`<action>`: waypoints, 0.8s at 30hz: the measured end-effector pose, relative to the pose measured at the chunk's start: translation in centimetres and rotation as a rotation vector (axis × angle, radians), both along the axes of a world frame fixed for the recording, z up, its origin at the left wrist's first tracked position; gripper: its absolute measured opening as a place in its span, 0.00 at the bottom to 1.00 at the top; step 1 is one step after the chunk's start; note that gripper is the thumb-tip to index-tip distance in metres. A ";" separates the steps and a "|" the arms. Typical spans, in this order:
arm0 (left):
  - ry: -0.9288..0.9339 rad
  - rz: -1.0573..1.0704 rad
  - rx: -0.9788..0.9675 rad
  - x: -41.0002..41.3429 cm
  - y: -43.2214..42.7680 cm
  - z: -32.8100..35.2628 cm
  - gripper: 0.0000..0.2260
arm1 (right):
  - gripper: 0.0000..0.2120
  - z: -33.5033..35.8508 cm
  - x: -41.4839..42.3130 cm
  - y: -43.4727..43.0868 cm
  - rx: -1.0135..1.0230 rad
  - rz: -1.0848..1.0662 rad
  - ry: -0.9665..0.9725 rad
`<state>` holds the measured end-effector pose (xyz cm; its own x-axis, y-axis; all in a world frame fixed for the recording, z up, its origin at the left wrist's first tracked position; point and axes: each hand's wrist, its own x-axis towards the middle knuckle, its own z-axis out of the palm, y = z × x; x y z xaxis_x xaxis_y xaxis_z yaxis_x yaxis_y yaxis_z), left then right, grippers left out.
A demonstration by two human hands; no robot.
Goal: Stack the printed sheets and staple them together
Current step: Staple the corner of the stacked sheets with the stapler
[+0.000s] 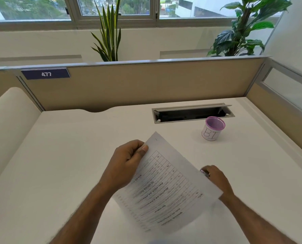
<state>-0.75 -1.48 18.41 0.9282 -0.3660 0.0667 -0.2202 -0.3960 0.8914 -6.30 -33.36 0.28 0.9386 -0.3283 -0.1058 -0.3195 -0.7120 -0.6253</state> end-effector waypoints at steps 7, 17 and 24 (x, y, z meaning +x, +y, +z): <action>0.062 0.066 -0.221 -0.1 0.1 0.5 0.13 | 0.11 -3.0 -0.5 -0.7 -0.095 -0.142 -0.111; 0.076 0.067 -0.315 -0.3 0.0 0.6 0.12 | 0.13 -5.1 -0.5 -1.4 -0.191 -0.143 -0.156; 0.064 0.059 -0.309 -0.6 0.0 0.7 0.12 | 0.21 3.9 0.5 2.3 -0.014 -0.180 -0.515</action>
<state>-1.32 -1.45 19.15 0.9532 -0.2829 0.1070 -0.1443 -0.1146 0.9829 -5.82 -31.06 4.19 0.7964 -0.4870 0.3587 -0.0919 -0.6836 -0.7240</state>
